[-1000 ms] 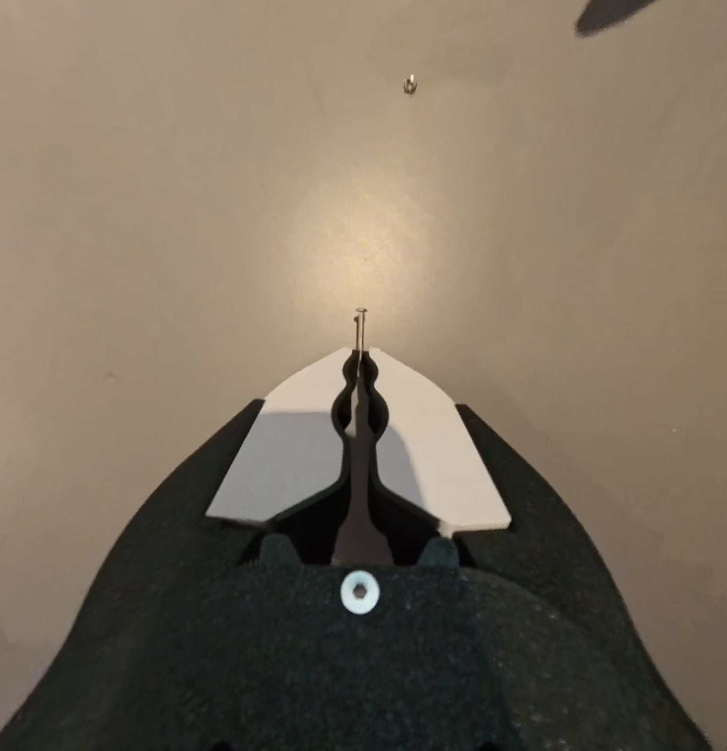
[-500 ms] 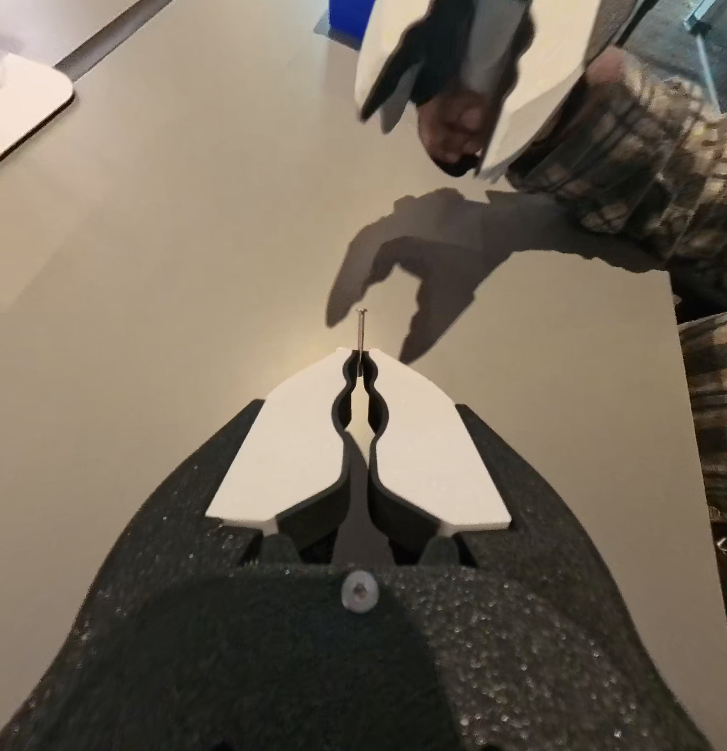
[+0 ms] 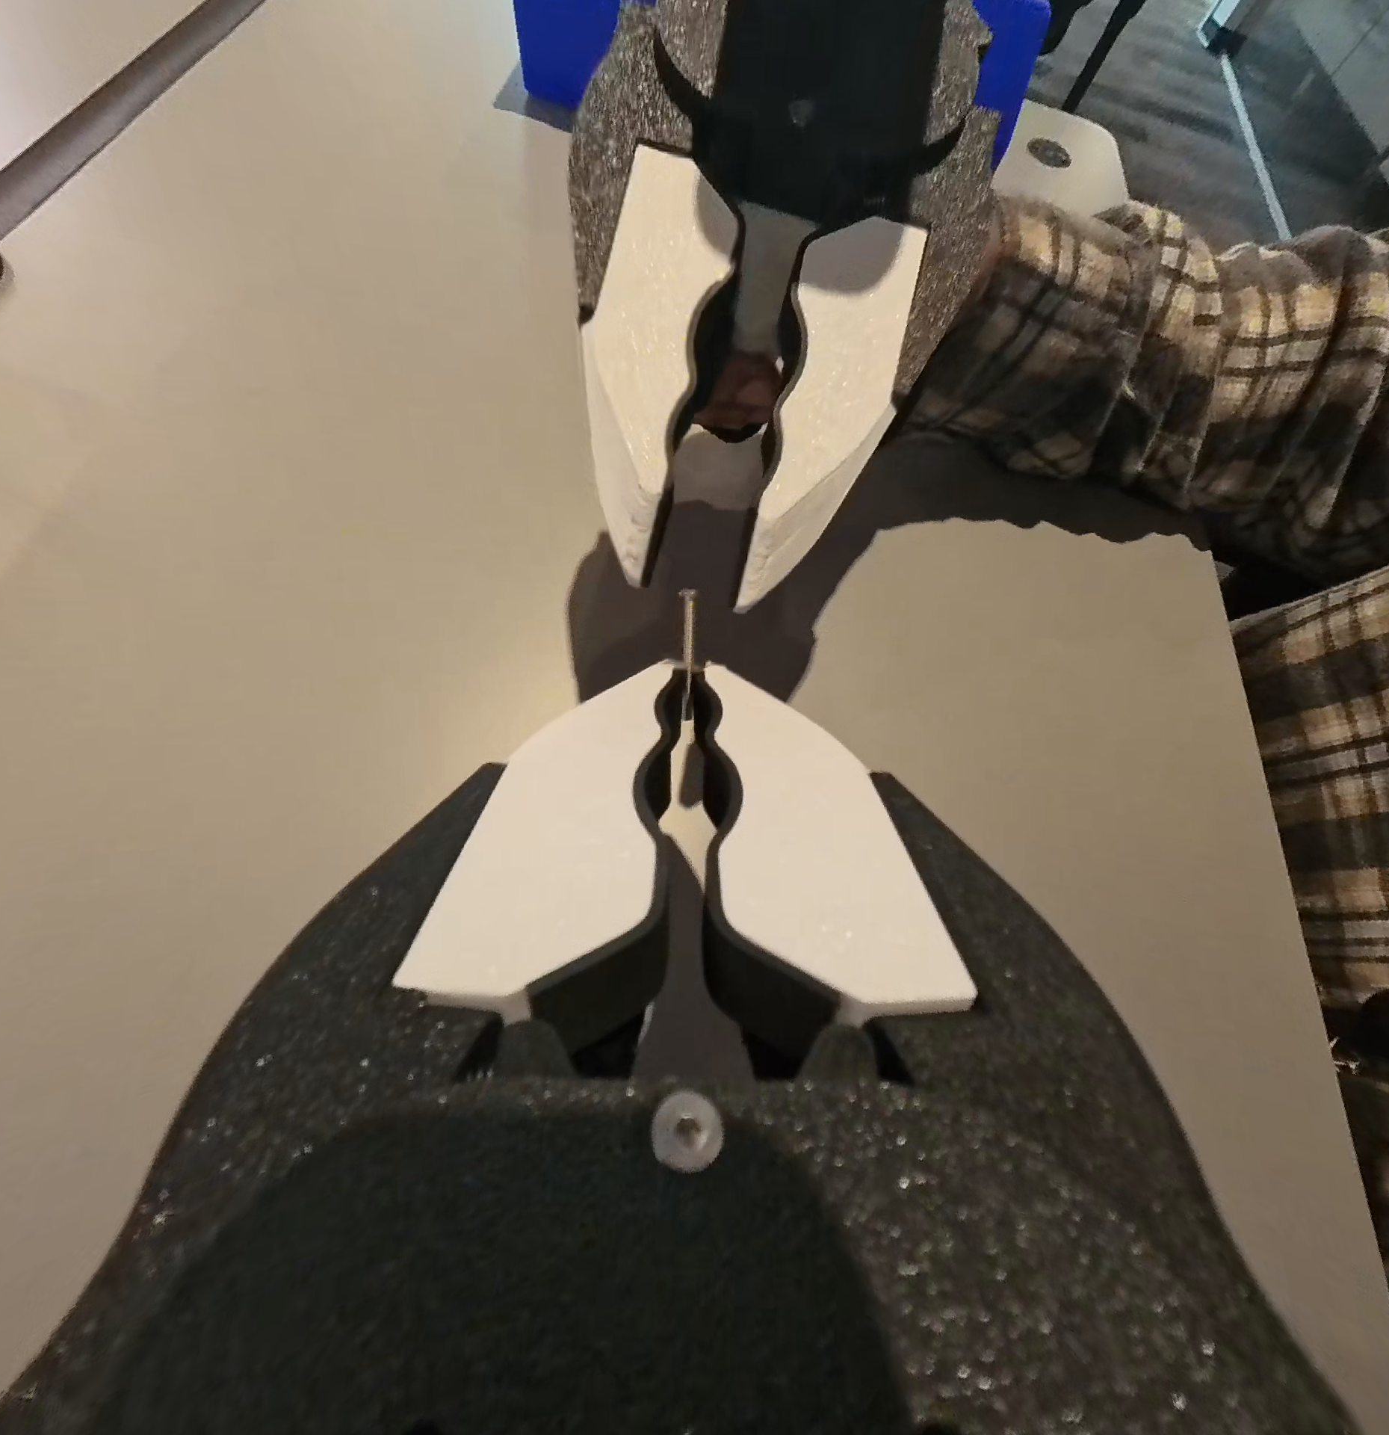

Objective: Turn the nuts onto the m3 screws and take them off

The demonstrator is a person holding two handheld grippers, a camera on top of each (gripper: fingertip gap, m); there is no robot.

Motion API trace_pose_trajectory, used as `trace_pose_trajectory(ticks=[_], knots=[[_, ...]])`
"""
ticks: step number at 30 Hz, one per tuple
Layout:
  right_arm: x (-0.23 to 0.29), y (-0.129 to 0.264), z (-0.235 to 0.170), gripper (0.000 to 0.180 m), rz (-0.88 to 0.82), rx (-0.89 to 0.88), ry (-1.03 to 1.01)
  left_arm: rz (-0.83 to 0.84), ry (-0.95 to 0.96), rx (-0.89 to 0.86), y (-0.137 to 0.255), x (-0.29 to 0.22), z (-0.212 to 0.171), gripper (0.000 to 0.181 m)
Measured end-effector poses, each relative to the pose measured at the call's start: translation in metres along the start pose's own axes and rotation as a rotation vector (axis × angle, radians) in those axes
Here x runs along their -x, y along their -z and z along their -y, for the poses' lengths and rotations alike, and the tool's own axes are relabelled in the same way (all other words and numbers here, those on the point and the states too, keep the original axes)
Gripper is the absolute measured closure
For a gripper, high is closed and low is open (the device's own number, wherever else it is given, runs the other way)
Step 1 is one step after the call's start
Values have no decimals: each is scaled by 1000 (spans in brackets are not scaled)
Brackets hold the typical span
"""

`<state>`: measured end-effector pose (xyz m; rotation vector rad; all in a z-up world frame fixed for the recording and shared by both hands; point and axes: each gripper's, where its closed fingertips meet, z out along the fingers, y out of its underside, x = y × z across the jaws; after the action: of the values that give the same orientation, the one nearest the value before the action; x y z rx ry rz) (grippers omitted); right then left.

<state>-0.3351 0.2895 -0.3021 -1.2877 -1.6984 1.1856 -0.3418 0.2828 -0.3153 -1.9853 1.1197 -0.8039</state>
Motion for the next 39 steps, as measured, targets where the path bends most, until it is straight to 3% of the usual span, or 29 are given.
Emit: trace_pose_trajectory(ticks=[12, 24, 30, 39], knots=[[4, -2, -3, 174, 34, 12, 13, -37, 9, -9, -4, -4, 1, 179], [7, -2, 0, 175, 63, 28, -23, -77, 38, -38, -5, -8, 2, 179], [10, -1, -1, 175, 84, 48, -53, -72, 37, -23, -8, -8, -3, 164], [8, 5, -1, 175, 160, 255, -113, -49, -7, -33, -11, -8, -8, 158]])
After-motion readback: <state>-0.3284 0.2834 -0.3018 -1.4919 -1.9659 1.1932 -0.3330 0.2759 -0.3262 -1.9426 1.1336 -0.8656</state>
